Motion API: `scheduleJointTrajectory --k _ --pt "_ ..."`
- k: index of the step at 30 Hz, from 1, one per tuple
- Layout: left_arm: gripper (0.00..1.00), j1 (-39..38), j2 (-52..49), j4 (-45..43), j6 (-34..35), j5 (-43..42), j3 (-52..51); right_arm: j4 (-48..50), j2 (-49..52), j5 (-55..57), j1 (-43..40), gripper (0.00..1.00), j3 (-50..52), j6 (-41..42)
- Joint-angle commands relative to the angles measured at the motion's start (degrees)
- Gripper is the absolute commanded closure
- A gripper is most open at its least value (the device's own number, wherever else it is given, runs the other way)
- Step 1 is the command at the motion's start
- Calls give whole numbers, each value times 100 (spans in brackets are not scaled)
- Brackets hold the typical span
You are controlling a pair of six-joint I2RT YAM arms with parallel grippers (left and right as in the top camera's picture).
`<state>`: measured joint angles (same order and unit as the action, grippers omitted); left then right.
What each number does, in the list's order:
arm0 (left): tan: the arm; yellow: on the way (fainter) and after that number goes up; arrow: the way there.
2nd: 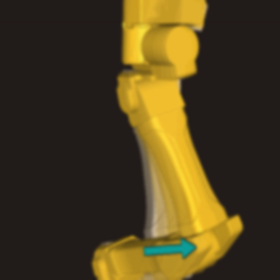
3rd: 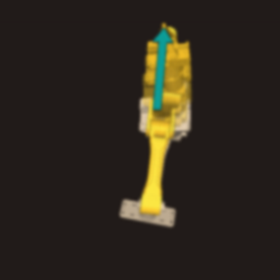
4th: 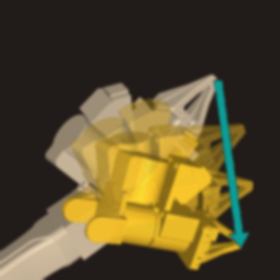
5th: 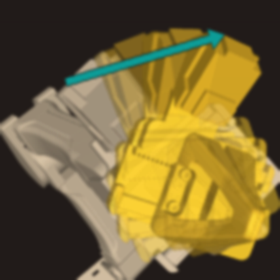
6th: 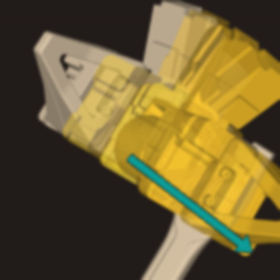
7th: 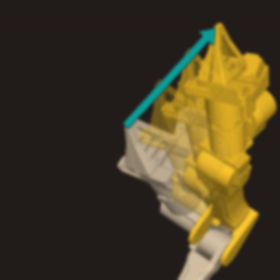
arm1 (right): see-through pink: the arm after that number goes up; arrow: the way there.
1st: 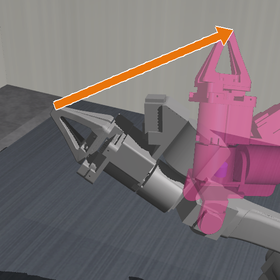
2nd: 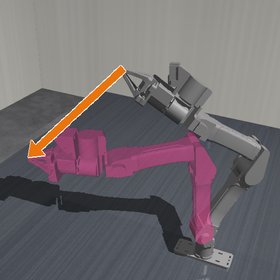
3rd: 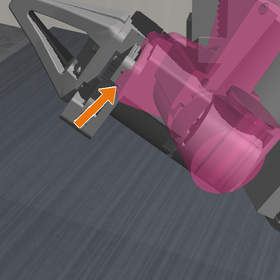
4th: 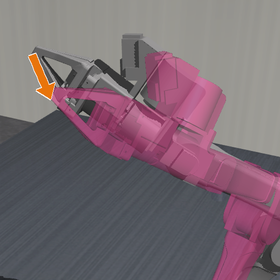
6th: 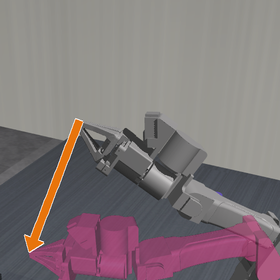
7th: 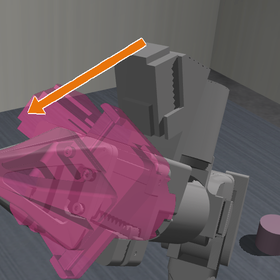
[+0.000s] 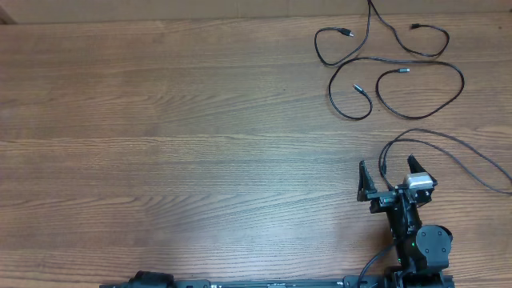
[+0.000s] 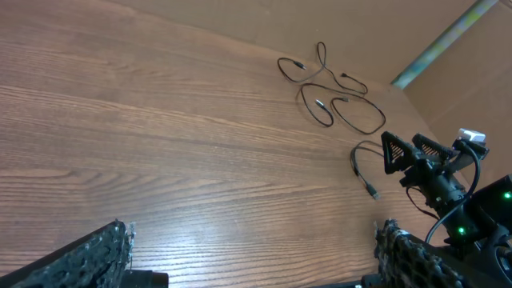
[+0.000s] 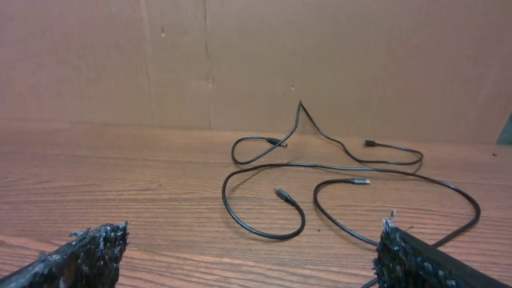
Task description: Untangle cables
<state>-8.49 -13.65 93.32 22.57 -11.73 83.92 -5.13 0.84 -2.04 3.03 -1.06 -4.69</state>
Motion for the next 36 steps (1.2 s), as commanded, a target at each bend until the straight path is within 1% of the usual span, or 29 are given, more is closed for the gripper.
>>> scheduleJointTrajectory --k 1,20,25,30,36 --pt "0 22 22 -9 61 17 -26 31 -68 70 -11 0 57 35" --pt "0 22 22 -2 61 11 -28 31 -68 70 -11 0 57 35" --pt "0 42 22 160 61 15 -92 31 -68 70 -11 0 57 35" --pt "1 247 24 83 63 35 -232 31 -68 70 -11 0 57 35" --pt "1 680 24 -129 85 28 -656 31 -68 68 -11 0 57 35"
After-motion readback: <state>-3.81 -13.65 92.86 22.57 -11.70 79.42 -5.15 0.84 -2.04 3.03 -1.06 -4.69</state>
